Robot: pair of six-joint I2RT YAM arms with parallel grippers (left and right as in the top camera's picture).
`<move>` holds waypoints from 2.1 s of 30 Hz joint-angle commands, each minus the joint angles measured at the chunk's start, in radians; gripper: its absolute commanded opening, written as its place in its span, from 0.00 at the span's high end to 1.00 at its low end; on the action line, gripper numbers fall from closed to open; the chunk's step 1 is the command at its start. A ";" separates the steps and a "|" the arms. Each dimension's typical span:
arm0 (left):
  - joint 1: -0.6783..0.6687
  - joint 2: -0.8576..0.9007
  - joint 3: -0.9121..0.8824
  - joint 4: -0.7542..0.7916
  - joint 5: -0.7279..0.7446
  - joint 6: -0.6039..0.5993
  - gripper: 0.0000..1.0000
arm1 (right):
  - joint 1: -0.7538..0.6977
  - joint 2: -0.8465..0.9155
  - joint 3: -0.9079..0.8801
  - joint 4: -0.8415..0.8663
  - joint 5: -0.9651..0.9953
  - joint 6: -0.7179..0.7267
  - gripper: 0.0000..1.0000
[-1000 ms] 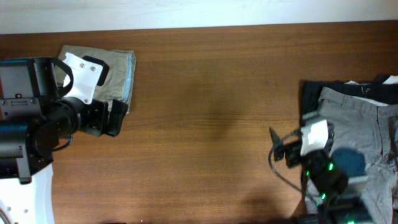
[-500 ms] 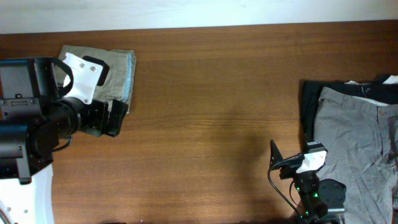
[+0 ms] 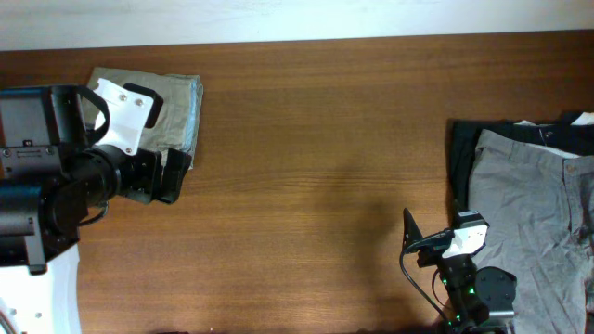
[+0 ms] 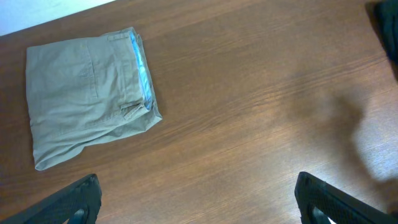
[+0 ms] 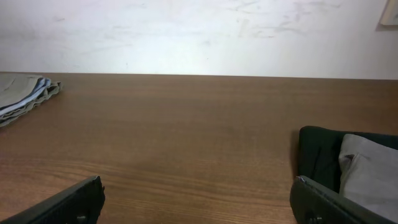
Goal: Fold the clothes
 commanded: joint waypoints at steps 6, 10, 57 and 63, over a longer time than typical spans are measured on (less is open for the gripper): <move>-0.005 -0.148 -0.296 0.441 0.073 0.006 0.01 | -0.008 -0.008 -0.009 0.003 -0.009 0.012 0.01; -0.006 -0.371 -0.733 0.789 0.064 -0.071 0.01 | -0.008 -0.008 -0.009 0.003 -0.009 0.012 0.01; -0.049 -1.321 -1.860 1.368 -0.018 -0.139 0.01 | -0.008 -0.008 -0.009 0.003 -0.009 0.012 0.01; -0.049 -1.321 -1.860 1.368 -0.018 -0.139 0.01 | -0.008 -0.008 -0.009 0.003 -0.009 0.012 0.01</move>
